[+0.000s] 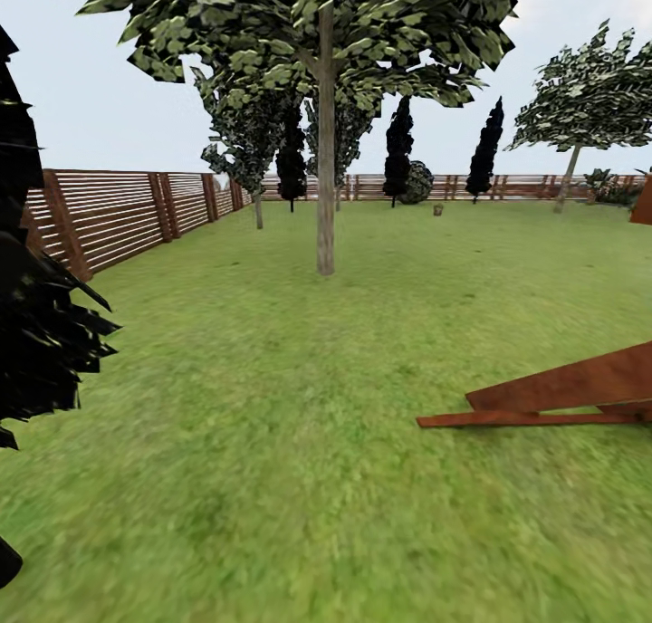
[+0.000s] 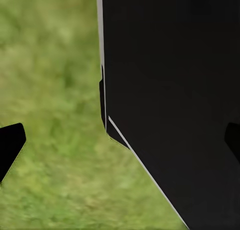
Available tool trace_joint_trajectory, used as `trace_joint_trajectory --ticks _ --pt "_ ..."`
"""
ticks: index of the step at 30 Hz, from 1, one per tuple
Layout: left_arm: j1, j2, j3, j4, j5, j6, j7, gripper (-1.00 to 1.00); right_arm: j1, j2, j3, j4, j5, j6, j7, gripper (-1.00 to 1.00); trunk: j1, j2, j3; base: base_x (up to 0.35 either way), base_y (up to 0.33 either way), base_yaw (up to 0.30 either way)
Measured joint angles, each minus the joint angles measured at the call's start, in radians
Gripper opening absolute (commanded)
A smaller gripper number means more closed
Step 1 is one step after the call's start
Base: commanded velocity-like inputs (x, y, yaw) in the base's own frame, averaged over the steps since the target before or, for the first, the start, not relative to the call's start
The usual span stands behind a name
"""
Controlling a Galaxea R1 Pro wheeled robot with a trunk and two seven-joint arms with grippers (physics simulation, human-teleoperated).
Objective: Take the three Easter eggs out of the wicker basket on the lawn in the garden, then place them on the lawn next to a single tree (choose any tree) so that all three eggs are next to the same tree and none are left in the basket.
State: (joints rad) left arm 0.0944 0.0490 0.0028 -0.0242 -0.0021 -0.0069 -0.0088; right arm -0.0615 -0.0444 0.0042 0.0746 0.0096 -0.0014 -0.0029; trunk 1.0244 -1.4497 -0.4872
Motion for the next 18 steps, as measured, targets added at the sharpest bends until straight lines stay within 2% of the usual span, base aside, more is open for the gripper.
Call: trace_joint_trajectory --ticks 18 --pt "0.0 0.0 0.0 0.0 0.001 0.0 0.0 1.0 0.0 0.0 0.0 0.0 0.0 0.0 0.0 1.0 0.0 0.0 0.0 0.336 0.0 0.0"
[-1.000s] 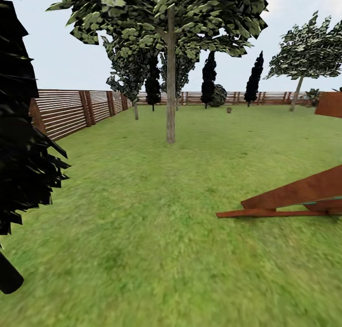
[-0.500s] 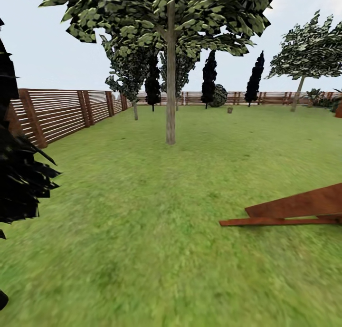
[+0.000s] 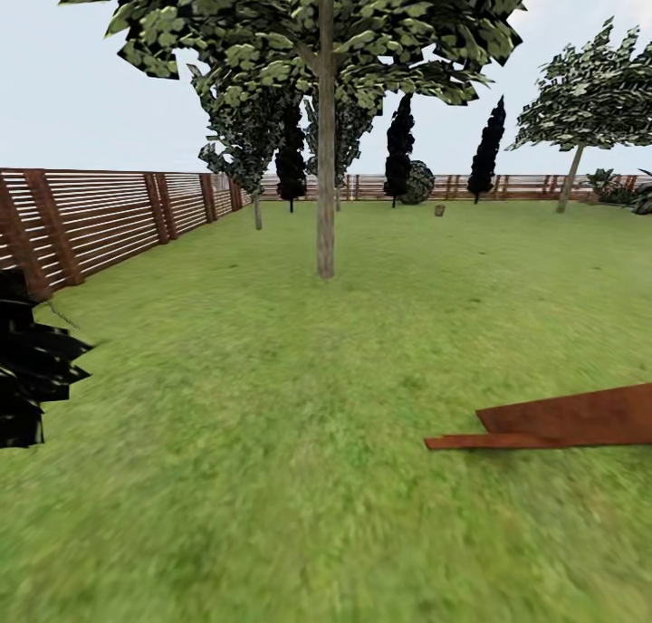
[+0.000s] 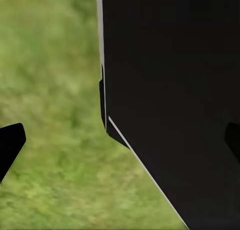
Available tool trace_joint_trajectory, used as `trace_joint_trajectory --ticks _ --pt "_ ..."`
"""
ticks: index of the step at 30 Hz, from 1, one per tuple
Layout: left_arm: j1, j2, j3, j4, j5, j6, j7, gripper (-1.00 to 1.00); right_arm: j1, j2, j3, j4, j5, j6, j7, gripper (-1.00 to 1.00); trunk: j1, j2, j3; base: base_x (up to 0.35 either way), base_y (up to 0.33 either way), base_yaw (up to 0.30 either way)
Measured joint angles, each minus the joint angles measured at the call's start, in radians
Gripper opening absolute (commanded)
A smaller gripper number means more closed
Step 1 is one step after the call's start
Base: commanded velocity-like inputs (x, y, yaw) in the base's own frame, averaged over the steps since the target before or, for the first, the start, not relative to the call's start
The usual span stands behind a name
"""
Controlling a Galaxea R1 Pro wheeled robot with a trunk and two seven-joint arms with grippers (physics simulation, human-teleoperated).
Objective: Take the three Easter eggs out of the wicker basket on the lawn in the garden, then place them on the lawn next to a single tree (choose any tree) so that all three eggs are next to the same tree and none are left in the basket.
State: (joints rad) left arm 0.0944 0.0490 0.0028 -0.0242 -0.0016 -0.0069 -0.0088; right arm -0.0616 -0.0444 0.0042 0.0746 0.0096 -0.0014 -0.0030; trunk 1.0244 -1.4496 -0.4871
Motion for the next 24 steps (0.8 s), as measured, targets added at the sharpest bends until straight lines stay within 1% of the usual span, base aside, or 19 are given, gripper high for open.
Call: trace_joint_trajectory --ticks 24 --pt "0.0 0.0 0.0 0.0 0.0 0.0 0.0 1.0 0.0 0.0 0.0 0.0 0.0 0.0 0.0 1.0 0.0 0.0 0.0 0.336 0.0 0.0"
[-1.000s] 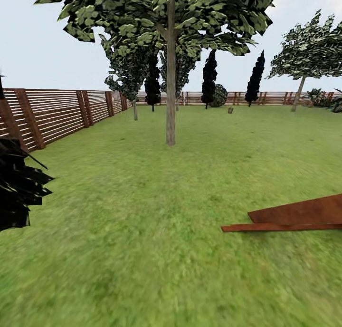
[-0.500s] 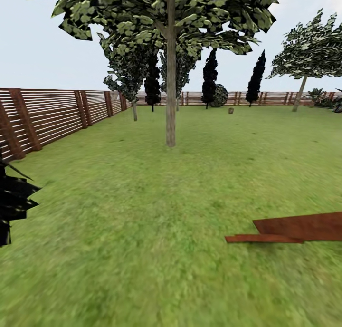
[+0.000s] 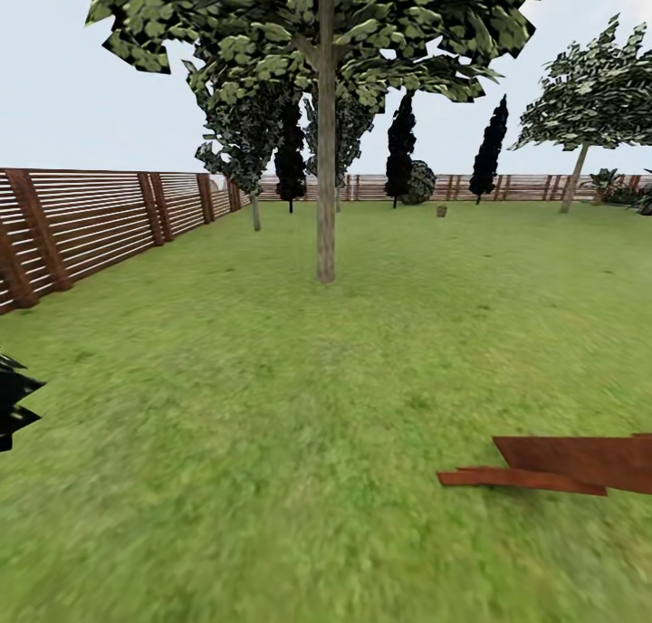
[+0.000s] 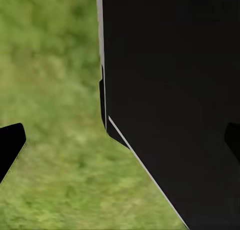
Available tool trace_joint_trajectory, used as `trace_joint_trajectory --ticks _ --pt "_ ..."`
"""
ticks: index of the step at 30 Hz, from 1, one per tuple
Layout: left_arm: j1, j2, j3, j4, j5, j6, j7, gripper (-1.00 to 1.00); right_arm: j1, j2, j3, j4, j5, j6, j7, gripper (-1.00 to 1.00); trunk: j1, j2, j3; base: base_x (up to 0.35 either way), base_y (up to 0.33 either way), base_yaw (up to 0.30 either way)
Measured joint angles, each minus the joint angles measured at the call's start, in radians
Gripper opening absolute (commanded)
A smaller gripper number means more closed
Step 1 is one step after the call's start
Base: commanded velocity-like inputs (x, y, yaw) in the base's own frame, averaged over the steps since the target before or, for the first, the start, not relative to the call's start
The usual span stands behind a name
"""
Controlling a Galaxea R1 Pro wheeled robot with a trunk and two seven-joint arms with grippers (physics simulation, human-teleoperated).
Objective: Take the three Easter eggs out of the wicker basket on the lawn in the garden, then place them on the lawn next to a single tree (choose any tree) so that all three eggs are next to the same tree and none are left in the basket.
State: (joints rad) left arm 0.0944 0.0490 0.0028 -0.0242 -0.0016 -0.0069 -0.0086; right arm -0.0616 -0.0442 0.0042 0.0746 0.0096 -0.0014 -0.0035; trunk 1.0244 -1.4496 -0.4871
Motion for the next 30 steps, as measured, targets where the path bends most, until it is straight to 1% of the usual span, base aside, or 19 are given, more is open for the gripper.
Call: trace_joint_trajectory --ticks 30 --pt "0.0 0.0 0.0 0.0 0.0 0.0 0.0 1.0 0.0 0.0 0.0 0.0 0.0 0.0 0.0 1.0 0.0 0.0 0.0 0.336 0.0 0.0"
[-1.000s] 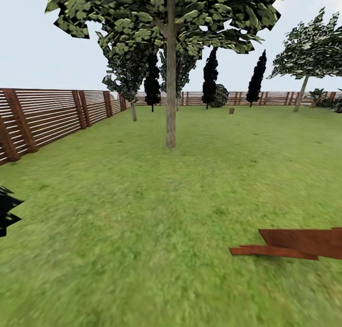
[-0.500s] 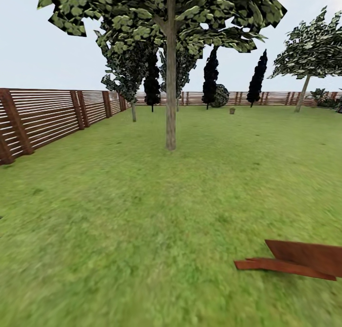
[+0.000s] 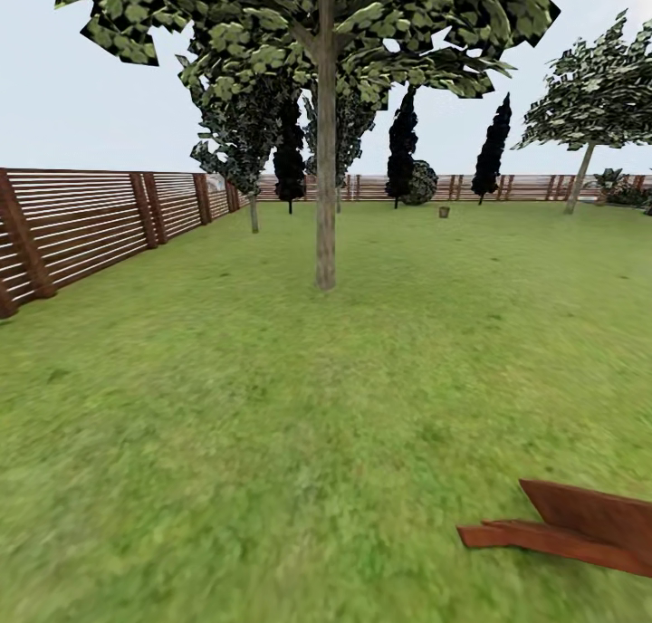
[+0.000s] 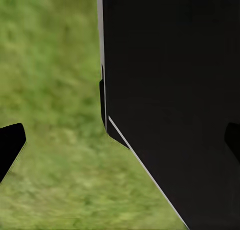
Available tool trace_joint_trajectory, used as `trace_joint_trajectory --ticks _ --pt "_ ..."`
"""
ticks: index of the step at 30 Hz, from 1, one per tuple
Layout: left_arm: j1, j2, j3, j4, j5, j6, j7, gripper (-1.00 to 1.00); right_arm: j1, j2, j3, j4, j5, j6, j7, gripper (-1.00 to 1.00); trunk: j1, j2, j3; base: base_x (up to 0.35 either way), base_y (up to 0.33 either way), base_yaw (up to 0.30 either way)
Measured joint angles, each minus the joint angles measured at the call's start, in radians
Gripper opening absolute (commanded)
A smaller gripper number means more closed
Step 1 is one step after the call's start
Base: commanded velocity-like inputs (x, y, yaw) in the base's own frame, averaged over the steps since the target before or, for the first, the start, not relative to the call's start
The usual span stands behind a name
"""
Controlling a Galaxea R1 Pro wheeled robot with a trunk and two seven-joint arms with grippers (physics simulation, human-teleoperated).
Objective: Take the three Easter eggs out of the wicker basket on the lawn in the garden, then place them on the lawn next to a single tree (choose any tree) so that all three eggs are next to the same tree and none are left in the basket.
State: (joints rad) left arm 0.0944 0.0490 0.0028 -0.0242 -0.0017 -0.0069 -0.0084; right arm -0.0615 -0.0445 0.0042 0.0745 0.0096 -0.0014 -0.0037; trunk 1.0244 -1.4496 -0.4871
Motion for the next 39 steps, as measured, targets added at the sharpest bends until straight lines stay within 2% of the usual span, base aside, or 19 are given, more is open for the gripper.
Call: trace_joint_trajectory --ticks 11,26,39 --pt "0.0 0.001 0.0 0.0 -0.001 0.0 -0.001 1.0 0.0 0.0 0.0 0.0 0.0 0.0 0.0 1.0 0.0 0.0 0.0 0.312 0.081 0.0" --pt "0.0 0.002 0.0 0.0 -0.001 0.0 -0.001 1.0 0.0 0.0 0.0 0.0 0.0 0.0 0.0 1.0 0.0 0.0 0.0 0.047 0.318 0.0" --pt "0.0 0.002 0.0 0.0 0.0 0.001 -0.001 1.0 0.0 0.0 0.0 0.0 0.0 0.0 0.0 1.0 0.0 0.0 0.0 0.325 0.024 0.0"
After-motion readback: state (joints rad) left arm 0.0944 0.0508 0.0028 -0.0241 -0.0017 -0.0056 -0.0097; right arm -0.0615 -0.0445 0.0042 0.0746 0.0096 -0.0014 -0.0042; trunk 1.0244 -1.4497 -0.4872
